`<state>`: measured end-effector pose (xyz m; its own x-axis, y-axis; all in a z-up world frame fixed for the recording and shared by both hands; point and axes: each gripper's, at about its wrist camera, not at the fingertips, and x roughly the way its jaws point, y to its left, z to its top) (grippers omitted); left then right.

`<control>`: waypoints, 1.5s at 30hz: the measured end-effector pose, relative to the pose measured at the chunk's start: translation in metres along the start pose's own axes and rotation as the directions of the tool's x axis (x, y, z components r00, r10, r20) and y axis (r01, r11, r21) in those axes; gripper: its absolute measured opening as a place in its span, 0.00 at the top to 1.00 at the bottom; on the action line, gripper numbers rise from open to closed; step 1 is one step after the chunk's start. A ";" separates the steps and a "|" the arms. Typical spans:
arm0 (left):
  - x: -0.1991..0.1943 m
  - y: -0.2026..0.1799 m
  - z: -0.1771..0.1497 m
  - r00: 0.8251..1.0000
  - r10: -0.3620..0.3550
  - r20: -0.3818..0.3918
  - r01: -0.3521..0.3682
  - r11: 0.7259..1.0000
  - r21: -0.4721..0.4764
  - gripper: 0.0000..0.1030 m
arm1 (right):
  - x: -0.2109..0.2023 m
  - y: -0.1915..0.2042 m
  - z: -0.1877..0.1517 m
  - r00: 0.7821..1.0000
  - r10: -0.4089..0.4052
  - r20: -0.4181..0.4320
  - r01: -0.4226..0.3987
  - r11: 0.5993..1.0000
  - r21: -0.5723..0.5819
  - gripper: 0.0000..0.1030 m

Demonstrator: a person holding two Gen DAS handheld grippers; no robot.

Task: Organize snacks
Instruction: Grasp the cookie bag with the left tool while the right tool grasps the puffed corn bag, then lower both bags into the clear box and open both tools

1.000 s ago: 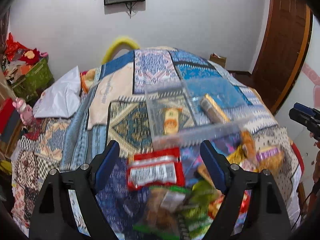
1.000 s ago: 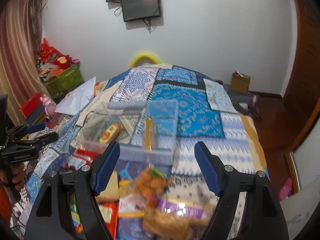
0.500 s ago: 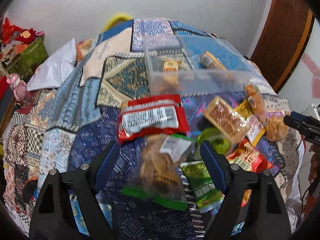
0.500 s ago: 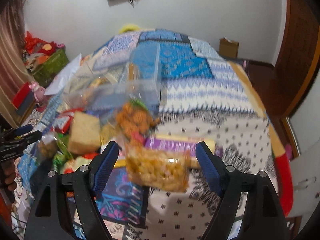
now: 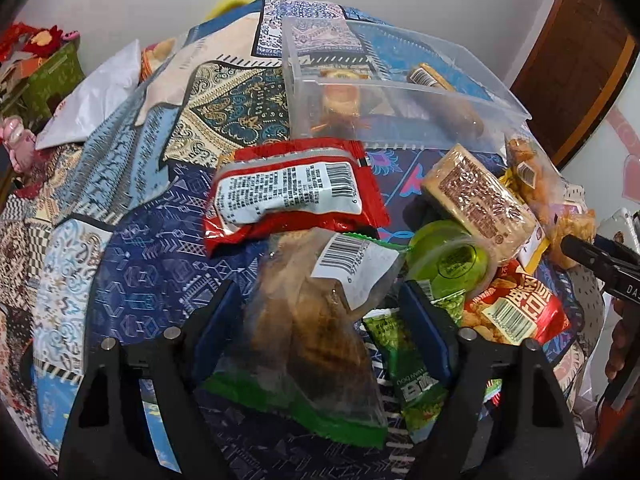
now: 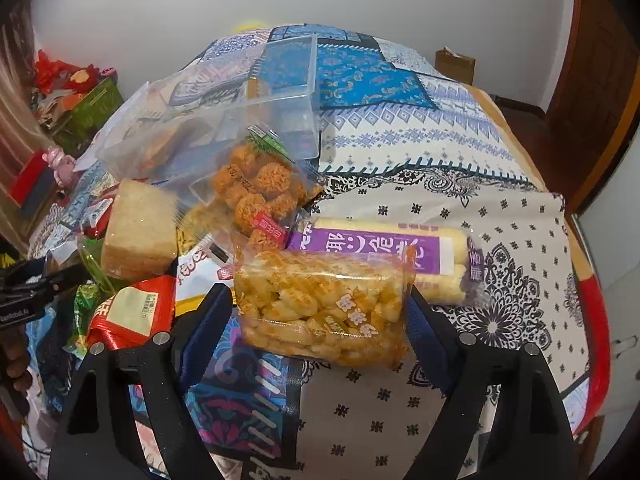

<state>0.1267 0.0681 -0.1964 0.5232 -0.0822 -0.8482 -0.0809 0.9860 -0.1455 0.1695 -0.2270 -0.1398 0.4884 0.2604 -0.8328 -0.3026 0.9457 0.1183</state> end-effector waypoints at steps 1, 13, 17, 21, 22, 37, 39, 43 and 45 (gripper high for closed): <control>0.000 0.000 0.000 1.000 0.000 0.002 0.000 1.000 -0.001 0.29 | 0.001 -0.001 0.000 1.000 0.008 -0.001 -0.008 1.000 0.006 0.20; -0.023 -0.001 -0.009 0.998 -0.003 0.061 0.003 1.000 -0.003 0.48 | -0.012 -0.005 -0.002 0.999 0.041 0.029 -0.042 0.999 0.028 0.28; -0.043 -0.003 -0.006 0.994 -0.004 0.111 0.004 1.000 -0.002 0.48 | -0.023 -0.003 0.004 0.997 0.046 0.058 -0.047 0.999 0.023 0.28; -0.060 -0.005 0.003 0.987 -0.008 0.158 0.009 1.000 -0.001 0.48 | -0.037 0.001 0.013 0.993 0.053 0.104 -0.054 0.998 0.014 0.28; -0.062 -0.006 0.005 0.986 -0.009 0.167 0.009 1.000 -0.002 0.48 | -0.040 0.001 0.016 0.992 0.055 0.114 -0.057 0.998 0.013 0.28; -0.084 -0.019 0.068 0.951 -0.017 0.309 0.012 1.000 0.017 0.48 | -0.047 0.031 0.076 0.966 0.110 0.236 -0.095 0.993 -0.071 0.28; -0.081 -0.020 0.081 0.948 -0.021 0.318 0.018 1.000 0.013 0.48 | -0.043 0.036 0.082 0.964 0.118 0.239 -0.102 0.991 -0.081 0.28; -0.073 -0.025 0.100 0.942 -0.020 0.336 0.011 1.000 0.028 0.48 | -0.030 0.046 0.097 0.962 0.135 0.238 -0.115 0.989 -0.098 0.28; -0.068 -0.029 0.107 0.940 -0.027 0.341 0.016 0.999 0.033 0.48 | -0.024 0.048 0.103 0.961 0.146 0.234 -0.126 0.987 -0.100 0.28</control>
<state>0.1845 0.0608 -0.0795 0.7832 -0.0544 -0.6193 -0.0439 0.9888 -0.1423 0.2277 -0.1677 -0.0580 0.6168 0.4340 -0.6567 -0.4420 0.8813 0.1673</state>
